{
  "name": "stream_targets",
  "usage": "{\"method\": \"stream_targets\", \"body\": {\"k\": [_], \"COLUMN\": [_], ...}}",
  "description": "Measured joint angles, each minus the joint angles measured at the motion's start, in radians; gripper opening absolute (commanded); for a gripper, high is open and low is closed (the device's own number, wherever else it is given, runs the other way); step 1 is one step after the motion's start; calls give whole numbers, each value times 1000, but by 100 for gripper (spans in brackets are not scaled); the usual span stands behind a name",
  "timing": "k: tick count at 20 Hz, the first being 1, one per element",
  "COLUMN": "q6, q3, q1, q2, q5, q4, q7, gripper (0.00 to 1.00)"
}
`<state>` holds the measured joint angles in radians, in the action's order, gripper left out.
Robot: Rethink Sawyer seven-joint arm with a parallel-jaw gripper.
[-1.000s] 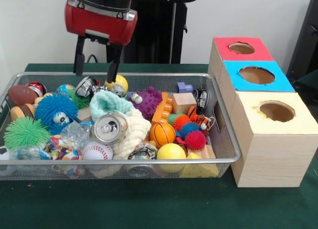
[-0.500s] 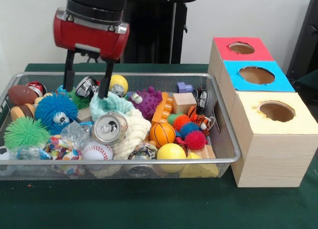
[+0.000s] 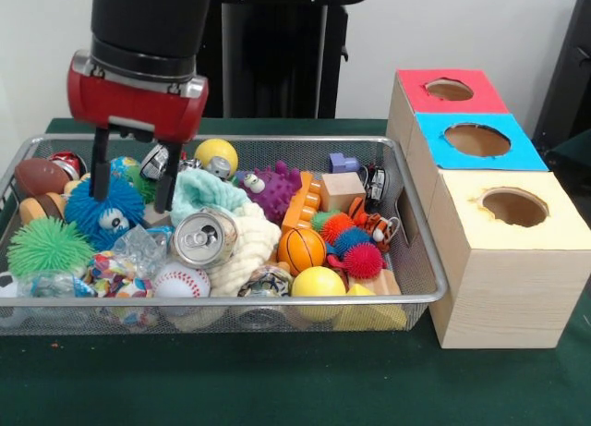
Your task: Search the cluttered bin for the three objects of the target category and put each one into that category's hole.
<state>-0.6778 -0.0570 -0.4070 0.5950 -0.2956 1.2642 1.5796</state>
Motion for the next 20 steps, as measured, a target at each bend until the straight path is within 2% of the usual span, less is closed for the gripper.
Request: {"method": "stream_targets", "body": {"k": [10,20], "q6": [45,138], "q3": [-46,-53], "q1": [-48,-49], "q2": [-32,-53], "q5": [-64,-117], "q4": [0,0], "q7": [0,0], "gripper": [100,100]}}
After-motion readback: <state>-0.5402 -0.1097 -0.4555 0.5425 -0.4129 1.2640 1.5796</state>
